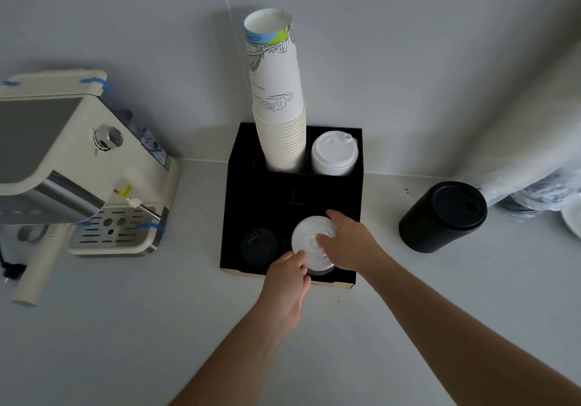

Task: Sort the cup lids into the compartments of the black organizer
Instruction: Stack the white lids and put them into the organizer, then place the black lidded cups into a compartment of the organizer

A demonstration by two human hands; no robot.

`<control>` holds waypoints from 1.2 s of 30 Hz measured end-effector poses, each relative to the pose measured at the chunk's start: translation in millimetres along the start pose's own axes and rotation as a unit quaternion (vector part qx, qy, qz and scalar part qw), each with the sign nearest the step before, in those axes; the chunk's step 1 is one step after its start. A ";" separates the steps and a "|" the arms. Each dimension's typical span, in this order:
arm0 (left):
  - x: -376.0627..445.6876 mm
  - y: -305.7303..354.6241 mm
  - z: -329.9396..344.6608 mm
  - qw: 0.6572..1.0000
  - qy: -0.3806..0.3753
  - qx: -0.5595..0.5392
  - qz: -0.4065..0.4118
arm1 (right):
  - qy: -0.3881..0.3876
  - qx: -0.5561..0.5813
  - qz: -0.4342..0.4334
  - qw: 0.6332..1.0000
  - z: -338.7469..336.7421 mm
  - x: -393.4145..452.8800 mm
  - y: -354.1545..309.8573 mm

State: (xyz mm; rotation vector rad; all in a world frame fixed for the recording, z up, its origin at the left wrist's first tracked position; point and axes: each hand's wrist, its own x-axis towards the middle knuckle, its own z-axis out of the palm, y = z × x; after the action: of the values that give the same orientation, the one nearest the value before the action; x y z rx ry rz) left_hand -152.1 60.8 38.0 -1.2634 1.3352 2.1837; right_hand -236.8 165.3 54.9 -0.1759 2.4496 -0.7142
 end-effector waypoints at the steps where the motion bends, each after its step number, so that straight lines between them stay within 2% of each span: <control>1: -1.0 0.5 -0.2 1.000 -0.005 -0.006 -0.004 | 0.008 -0.009 -0.005 1.000 -1.4 -1.8 -0.4; 4: -3.6 1.2 -0.8 1.000 -0.016 -0.018 0.000 | 0.039 -0.027 -0.027 0.999 -6.6 -7.9 0.1; 8: -12.6 1.6 -4.1 0.999 -0.014 0.020 0.021 | 0.060 -0.024 -0.034 0.997 -12.0 -16.1 5.2; 12: -20.9 -0.9 -13.6 0.998 -0.040 0.021 0.038 | 0.071 0.024 -0.032 0.997 -17.7 -27.2 12.1; 17: -29.4 -4.2 -21.4 0.995 -0.015 0.031 0.094 | 0.094 0.122 -0.033 0.988 -23.9 -48.2 28.5; 20: -36.1 -1.4 -20.4 0.993 -0.020 0.018 0.119 | 0.114 0.240 -0.006 0.964 -33.2 -59.2 38.6; 24: -43.5 2.9 -9.5 0.992 -0.029 0.001 0.126 | 0.119 0.394 0.012 0.911 -49.4 -73.6 59.7; 26: -45.0 4.0 -2.0 0.991 -0.041 0.002 0.126 | 0.146 0.440 0.012 0.886 -57.9 -79.1 74.2; 30: -44.6 5.1 16.5 0.990 -0.071 0.016 0.119 | 0.218 0.455 0.022 0.863 -80.5 -89.5 104.9; 36: -37.0 10.6 66.2 0.990 -0.114 0.043 0.072 | 0.296 0.395 0.043 0.868 -112.8 -86.3 139.1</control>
State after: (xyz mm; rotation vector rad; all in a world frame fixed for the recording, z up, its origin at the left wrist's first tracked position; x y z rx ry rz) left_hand -172.5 116.8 86.0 -0.8800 1.4469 2.2595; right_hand -224.5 358.1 102.0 0.5460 2.4219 -1.8715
